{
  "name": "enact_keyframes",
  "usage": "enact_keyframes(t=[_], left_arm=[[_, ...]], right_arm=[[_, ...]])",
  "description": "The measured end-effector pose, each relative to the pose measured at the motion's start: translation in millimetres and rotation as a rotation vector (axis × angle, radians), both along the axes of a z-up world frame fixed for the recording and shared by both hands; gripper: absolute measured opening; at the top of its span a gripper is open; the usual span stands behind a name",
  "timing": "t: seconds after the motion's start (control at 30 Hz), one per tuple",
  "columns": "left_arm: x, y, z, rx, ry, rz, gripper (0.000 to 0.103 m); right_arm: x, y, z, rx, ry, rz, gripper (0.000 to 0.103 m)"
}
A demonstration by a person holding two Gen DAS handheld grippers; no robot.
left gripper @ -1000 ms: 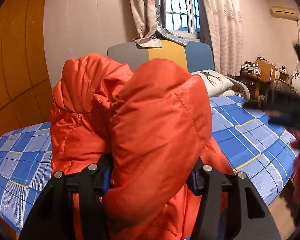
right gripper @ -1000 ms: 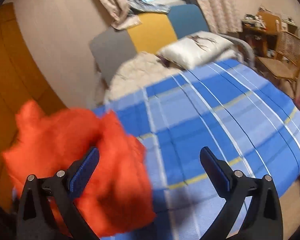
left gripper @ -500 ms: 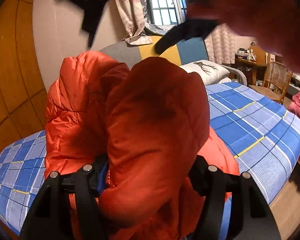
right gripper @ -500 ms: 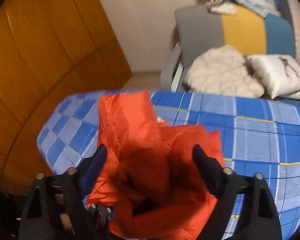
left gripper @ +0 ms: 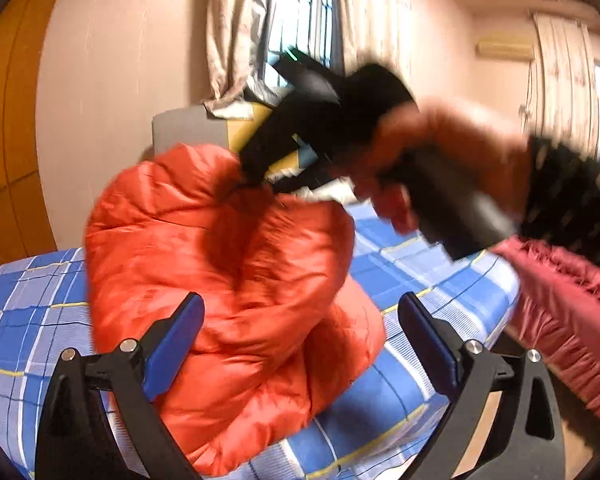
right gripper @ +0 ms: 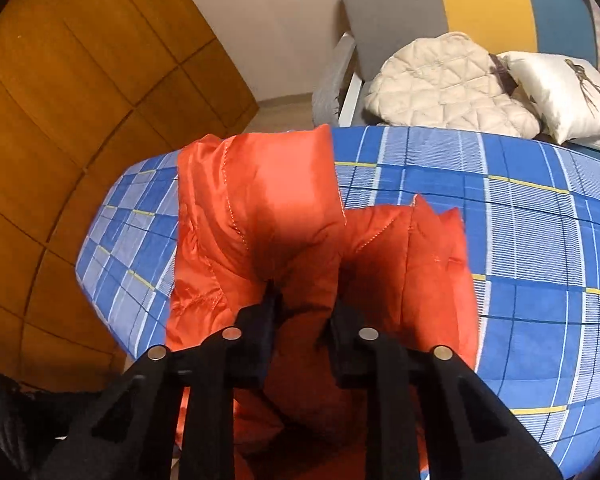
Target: Fold large clothes
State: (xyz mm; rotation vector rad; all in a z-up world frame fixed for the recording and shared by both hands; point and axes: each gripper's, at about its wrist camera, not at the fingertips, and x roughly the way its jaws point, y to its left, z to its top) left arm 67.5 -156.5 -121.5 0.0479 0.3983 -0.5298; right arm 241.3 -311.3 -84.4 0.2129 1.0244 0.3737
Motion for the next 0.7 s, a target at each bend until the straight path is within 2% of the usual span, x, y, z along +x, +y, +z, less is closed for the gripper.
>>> enact_keyframes(t=[0.1,0.3,0.4,0.47,0.57,0.63,0.67,0.7], left_arm=[[8.4,37.2,6.7,-0.027,-0.007,0.097,0.1],[76.1,110.9,-2.9,-0.115,0.096,0.365,0.1],[112.9,121.3,-20.4,-0.062,0.149,0.436,0.1],[132.1,128.8,-37.8,-0.075,0.217,0.461,0.099],[155.8,141.7,-62.1,-0.162,0.306,0.476,0.099],[164.2,138.1,-73.7,-0.24,0.349,0.435,0.099],[167.5,136.5,-77.8,-0.27,0.365,0.416,0.099],[169.4,133.7,-79.4,-0.277,0.365,0.406,0.099]], right_arm=[[-8.6,-13.5,-2.1,0.026,-0.017,-0.029,0.018],[-31.0,-38.7,-7.3,0.062,-0.062,-0.092,0.012],[-41.6,-46.2,-13.3,0.062,-0.084,-0.122,0.009],[-47.3,-54.2,-16.0,0.094,-0.097,-0.146,0.007],[-54.5,-64.2,-24.3,0.15,-0.099,-0.164,0.007],[-57.9,-66.8,-23.8,0.189,-0.124,-0.155,0.007],[-60.4,-70.5,-22.1,0.24,-0.136,-0.152,0.007],[-62.7,-73.8,-20.8,0.284,-0.147,-0.153,0.007]])
